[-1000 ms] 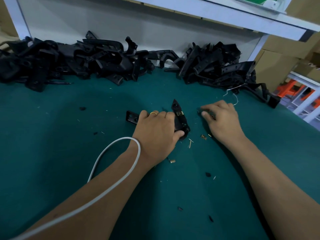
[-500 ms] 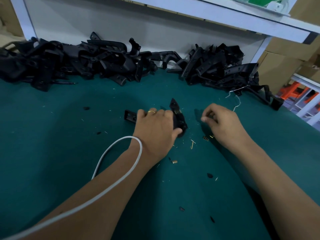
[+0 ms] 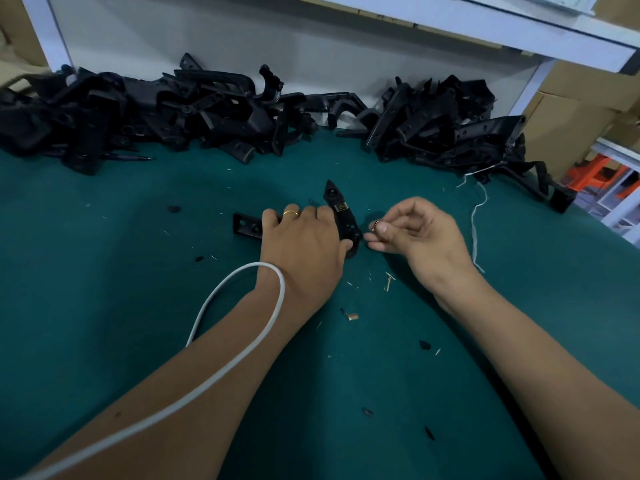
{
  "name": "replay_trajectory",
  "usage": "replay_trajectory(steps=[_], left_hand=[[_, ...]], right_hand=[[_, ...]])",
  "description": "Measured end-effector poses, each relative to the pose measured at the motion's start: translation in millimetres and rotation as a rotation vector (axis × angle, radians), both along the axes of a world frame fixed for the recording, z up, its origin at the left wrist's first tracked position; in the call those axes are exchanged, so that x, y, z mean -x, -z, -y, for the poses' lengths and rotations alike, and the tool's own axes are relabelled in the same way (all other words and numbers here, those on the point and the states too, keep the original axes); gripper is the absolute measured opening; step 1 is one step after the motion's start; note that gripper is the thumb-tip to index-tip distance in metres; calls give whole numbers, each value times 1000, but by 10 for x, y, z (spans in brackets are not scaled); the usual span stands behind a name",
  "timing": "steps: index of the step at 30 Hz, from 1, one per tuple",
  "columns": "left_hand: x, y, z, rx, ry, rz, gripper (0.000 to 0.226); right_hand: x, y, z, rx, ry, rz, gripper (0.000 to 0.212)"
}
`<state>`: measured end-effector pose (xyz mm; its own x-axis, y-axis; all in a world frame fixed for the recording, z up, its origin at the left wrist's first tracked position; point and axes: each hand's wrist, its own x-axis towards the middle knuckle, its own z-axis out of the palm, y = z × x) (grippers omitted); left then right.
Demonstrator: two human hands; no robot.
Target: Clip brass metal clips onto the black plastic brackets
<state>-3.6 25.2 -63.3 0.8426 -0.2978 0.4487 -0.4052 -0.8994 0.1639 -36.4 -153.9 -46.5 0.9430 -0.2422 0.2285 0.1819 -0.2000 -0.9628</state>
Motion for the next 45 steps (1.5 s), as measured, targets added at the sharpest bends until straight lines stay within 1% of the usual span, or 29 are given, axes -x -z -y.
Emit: replay_trajectory(steps=[2,5,8,10,15,20,24,26,30,36,45], left_hand=[[0,0,1,0,-1,2,42],[-1,-1,3,2,-6,4,42],[-4,1,3,11,-2,7,42],[-8,0,2,22,5,4,42],[-6,13,-1,22,11,12,41],[-12,14,4,36,27,2,42],[14,27,19,29,100,21,43],[17,28,17,30,105,21,43],[14,30,8,32,107,32,42],[14,37,18,31,105,39,43],[14,38,21,31,105,43,43]], right_hand=[[-1,-18,29,9,17,43,11],[14,-31,51,-11,-33,92,17],[13,-30,41,-96,-62,104,13],[-4,-31,49,-102,-49,96,11],[-28,4,78,-13,-13,77,7],[-24,42,101,140,-25,33,16],[-51,60,99,129,-64,5,12],[-56,54,110,153,-89,2,8],[-45,40,133,281,-92,-17,11],[5,1,123,576,-60,17,17],[36,-11,62,691,11,53,15]])
